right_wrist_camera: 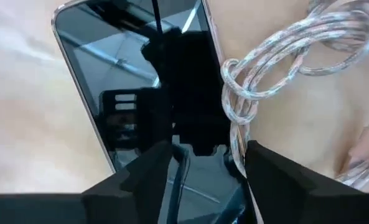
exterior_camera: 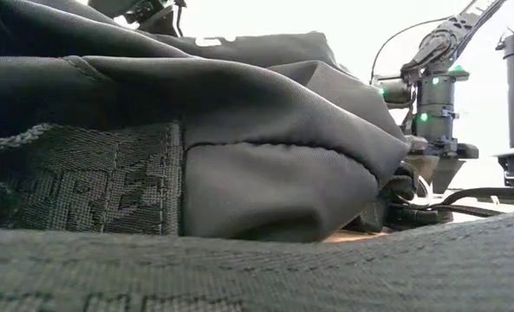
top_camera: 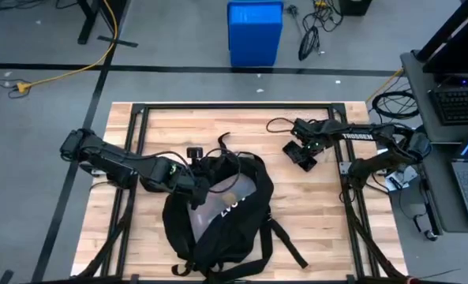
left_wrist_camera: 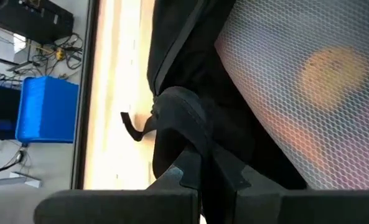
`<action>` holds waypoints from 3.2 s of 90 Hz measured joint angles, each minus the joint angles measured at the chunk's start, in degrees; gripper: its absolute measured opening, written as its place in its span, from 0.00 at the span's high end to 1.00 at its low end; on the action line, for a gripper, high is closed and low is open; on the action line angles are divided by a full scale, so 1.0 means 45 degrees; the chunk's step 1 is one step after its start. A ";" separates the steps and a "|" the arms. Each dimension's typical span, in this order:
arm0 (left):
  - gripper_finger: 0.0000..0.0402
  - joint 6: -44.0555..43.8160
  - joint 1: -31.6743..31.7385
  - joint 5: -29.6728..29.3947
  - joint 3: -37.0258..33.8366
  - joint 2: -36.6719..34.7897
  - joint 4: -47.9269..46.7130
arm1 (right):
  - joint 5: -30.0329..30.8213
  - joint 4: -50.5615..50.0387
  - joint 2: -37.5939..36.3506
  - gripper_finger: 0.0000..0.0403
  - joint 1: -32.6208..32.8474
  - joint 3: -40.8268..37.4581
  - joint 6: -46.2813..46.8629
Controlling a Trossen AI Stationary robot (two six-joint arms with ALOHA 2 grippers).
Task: Unpack backpack
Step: Put the charger cable into the black backpack
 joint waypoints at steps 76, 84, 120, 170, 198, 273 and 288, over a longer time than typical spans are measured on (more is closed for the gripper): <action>1.00 -0.0248 -0.0034 0.0235 0.0000 0.0000 -0.0063 | -0.0052 -0.1255 -0.2988 0.52 0.6418 -0.0136 0.3819; 1.00 -0.0302 -0.0034 0.0235 0.0000 0.0003 -0.0063 | 0.0017 -0.1036 -0.3222 0.52 0.6936 -0.0123 0.4324; 1.00 -0.0325 -0.0034 0.0234 0.0000 0.0002 -0.0053 | 0.1348 -0.1582 -0.2278 0.43 0.8686 -0.0089 0.4689; 1.00 -0.0355 -0.0034 0.0230 0.0000 0.0005 -0.0029 | 0.1041 -0.0976 -0.0436 0.14 0.8206 0.0000 0.3139; 1.00 -0.0379 -0.0034 0.0235 0.0000 0.0003 0.0058 | 0.1498 -0.1193 -0.0397 0.15 0.8135 0.0930 0.2660; 1.00 -0.0355 -0.0029 0.0361 0.0000 0.0005 0.0068 | 0.1534 -0.1842 0.1725 0.14 0.7262 0.2953 0.0487; 1.00 -0.0359 -0.0029 0.0366 0.0000 0.0005 0.0063 | 0.1530 -0.1945 0.1705 0.14 0.7272 0.3458 0.0459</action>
